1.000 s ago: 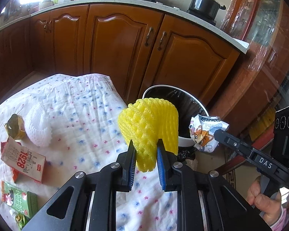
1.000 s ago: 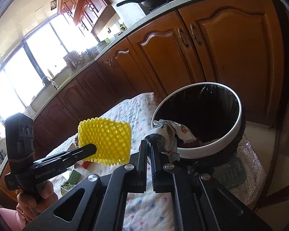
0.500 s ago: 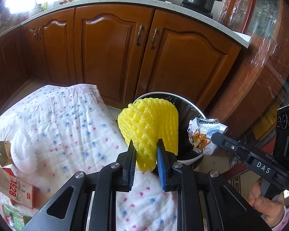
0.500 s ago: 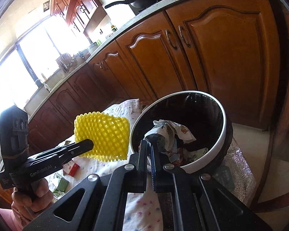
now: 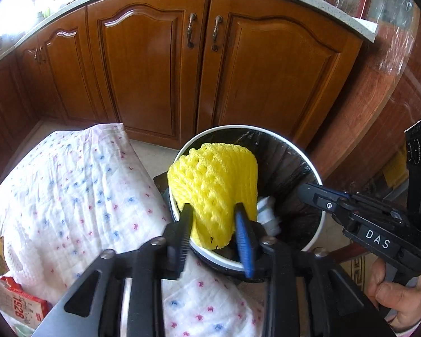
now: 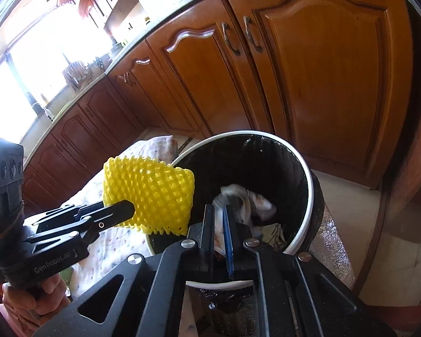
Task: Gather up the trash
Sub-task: 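Open both tools to drop the items into the bin, then move both tools back to the table, left tool toward green juice pouch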
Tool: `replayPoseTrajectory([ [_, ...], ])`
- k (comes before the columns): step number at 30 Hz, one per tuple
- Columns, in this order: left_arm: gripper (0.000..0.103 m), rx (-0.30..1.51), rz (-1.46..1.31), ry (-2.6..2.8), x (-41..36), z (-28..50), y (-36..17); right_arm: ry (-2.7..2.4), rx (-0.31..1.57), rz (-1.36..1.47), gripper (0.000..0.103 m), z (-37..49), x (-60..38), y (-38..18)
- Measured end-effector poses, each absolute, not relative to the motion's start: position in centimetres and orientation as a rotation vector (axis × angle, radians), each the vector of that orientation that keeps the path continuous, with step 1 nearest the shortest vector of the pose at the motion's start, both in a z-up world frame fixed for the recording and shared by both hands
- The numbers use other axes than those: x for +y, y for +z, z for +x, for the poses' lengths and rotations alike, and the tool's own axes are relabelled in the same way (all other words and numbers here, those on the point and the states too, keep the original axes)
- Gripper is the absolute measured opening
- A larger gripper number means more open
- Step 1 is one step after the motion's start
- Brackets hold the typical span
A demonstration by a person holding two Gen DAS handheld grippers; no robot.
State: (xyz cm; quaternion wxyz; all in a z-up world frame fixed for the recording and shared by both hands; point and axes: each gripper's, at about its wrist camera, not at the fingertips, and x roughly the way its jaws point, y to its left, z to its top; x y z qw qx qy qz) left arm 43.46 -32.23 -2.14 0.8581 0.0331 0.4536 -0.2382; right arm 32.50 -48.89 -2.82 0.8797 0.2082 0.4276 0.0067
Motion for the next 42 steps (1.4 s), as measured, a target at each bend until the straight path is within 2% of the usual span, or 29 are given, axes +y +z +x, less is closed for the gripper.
replayPoseTrajectory([
  [1,0.038,0.953,0.067,-0.500,-32.3,43.5,-2.3,0.006,0.893,0.432,0.015,32.6,-49.0,-2.9],
  [3,0.044,0.955,0.062,-0.493,-32.2,43.4,-2.5,0.002,0.882,0.434,0.031,32.3,-49.2,-2.7],
  [7,0.048,0.955,0.029,-0.489,-31.5,42.8,-2.8,-0.004,0.847,0.456,0.041,31.1,-49.5,-2.4],
  [10,0.049,0.947,-0.001,-0.484,-30.5,41.5,-3.0,-0.007,0.809,0.478,0.055,29.7,-49.4,-2.1],
  [12,0.049,0.945,-0.026,-0.481,-29.3,40.7,-3.1,-0.010,0.779,0.494,0.072,28.7,-49.1,-1.9],
  [15,0.049,0.940,-0.056,-0.474,-27.7,39.1,-3.4,-0.006,0.736,0.519,0.090,26.7,-48.1,-1.9],
  [24,0.050,0.925,-0.104,-0.424,-22.0,33.6,-3.0,0.068,0.723,0.574,0.100,23.4,-43.1,-1.8],
  [42,0.050,0.919,-0.219,-0.281,-6.9,25.5,-1.2,0.255,0.774,0.555,0.100,20.7,-32.3,-4.6],
])
